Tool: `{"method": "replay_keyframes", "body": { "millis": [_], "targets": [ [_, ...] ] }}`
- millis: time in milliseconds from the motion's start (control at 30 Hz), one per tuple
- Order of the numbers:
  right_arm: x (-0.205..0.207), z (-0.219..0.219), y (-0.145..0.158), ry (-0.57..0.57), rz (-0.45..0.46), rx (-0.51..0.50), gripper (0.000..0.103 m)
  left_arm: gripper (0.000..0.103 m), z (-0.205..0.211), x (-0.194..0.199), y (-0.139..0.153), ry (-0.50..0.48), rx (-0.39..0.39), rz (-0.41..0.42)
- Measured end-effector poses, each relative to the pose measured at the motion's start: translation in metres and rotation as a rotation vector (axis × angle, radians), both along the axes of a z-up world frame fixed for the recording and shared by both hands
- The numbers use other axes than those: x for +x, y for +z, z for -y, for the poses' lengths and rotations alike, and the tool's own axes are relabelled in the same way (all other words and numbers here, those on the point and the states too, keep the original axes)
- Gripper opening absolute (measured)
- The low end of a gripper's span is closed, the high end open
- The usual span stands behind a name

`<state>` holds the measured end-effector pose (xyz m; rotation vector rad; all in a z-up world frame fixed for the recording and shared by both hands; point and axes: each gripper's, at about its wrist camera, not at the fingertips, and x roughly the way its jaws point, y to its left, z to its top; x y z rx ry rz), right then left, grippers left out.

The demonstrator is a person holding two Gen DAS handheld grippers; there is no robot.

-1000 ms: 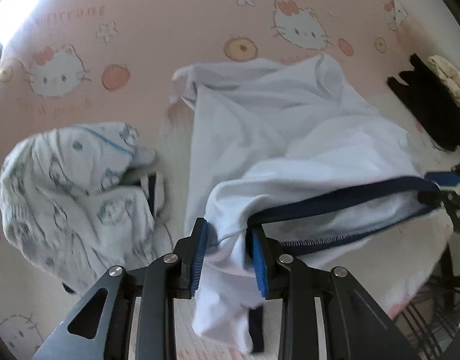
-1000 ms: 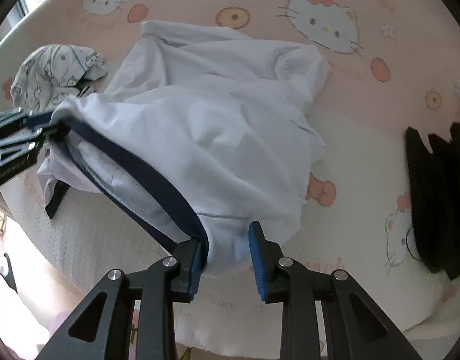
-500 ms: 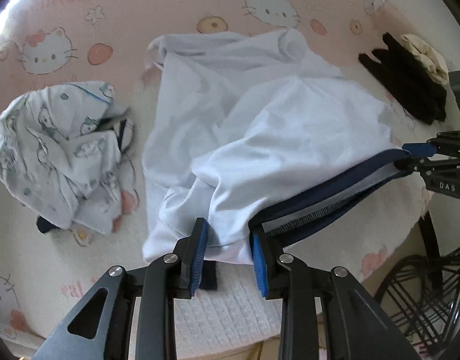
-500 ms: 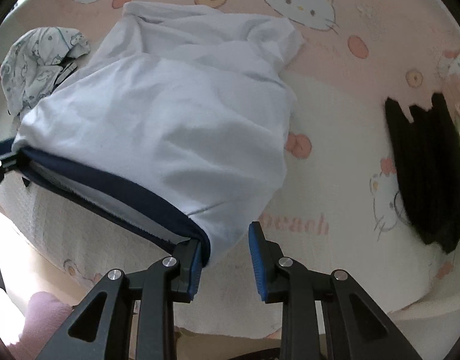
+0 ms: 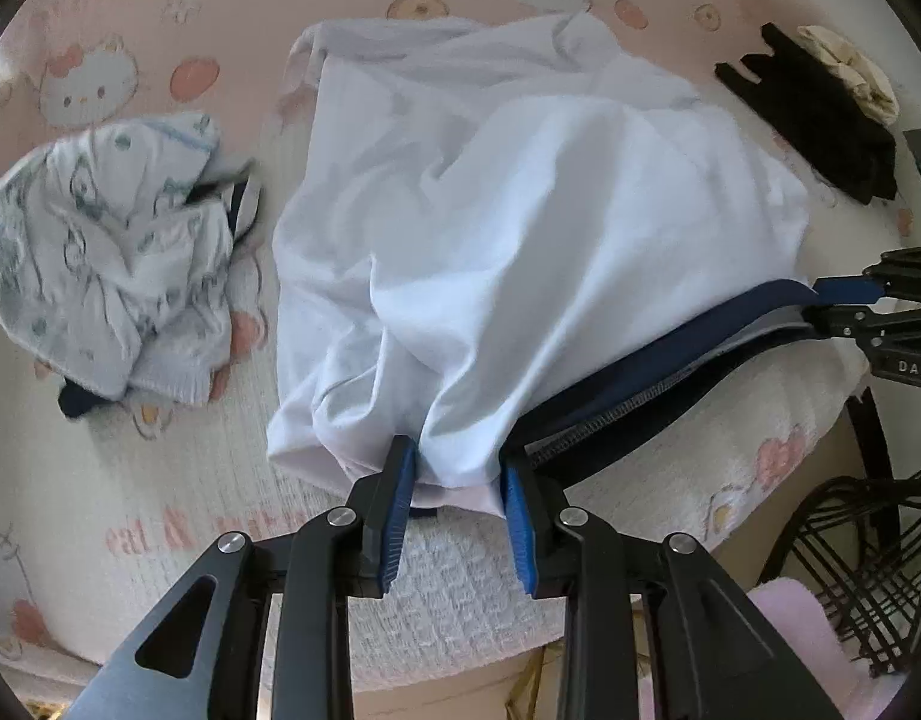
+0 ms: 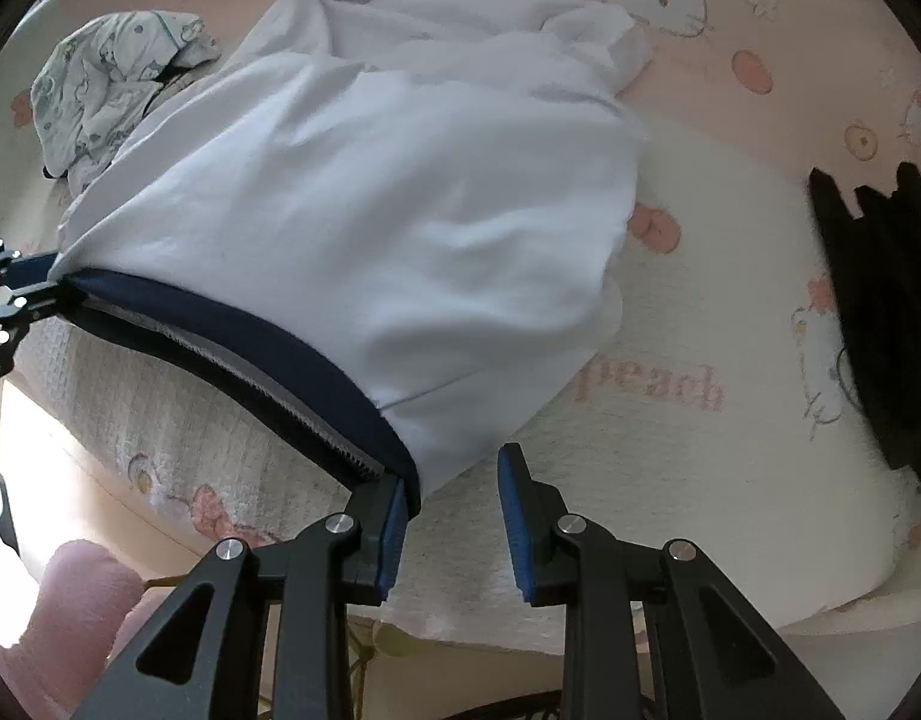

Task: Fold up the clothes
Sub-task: 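Grasp the navy trim with both grippers and pull it taut across the shirt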

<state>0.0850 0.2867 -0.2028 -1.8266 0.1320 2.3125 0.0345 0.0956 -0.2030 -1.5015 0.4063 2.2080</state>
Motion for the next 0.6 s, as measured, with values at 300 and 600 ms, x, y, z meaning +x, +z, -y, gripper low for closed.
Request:
{"method": "replay_keyframes", "body": {
  "millis": [300,600],
  "targets": [
    [0.007,0.02,-0.008,0.036,0.017,0.043,0.027,0.026,0.013,0.015,-0.008,0.022,0.0,0.031],
    [0.015,0.025,-0.009,0.003,0.005,0.017,0.027,0.026,0.011,0.033,-0.008,-0.054,-0.066,-0.031]
  ]
}}
